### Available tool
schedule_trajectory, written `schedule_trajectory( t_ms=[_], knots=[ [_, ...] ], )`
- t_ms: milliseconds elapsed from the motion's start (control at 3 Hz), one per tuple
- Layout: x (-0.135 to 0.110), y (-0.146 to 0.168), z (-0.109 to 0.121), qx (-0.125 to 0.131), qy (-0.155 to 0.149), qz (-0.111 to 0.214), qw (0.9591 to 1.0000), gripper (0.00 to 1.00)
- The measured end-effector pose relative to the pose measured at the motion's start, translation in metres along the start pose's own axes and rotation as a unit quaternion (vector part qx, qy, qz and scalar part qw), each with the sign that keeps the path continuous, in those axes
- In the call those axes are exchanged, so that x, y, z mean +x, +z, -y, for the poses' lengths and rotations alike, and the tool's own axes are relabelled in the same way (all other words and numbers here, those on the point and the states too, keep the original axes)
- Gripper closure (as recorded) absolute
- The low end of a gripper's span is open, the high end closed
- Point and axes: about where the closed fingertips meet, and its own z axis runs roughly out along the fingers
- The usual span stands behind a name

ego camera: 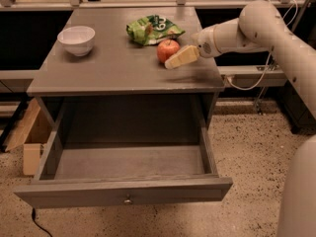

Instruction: Pick apple from top drawer and place on counter

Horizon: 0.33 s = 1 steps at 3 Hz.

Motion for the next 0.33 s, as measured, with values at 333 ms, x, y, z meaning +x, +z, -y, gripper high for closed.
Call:
schedule_trajectory(
  t_ms=[333],
  knots=[
    [0.008,-0.043,0.0005,0.031,0.0,0.01,0.9995,0.0]
  ],
)
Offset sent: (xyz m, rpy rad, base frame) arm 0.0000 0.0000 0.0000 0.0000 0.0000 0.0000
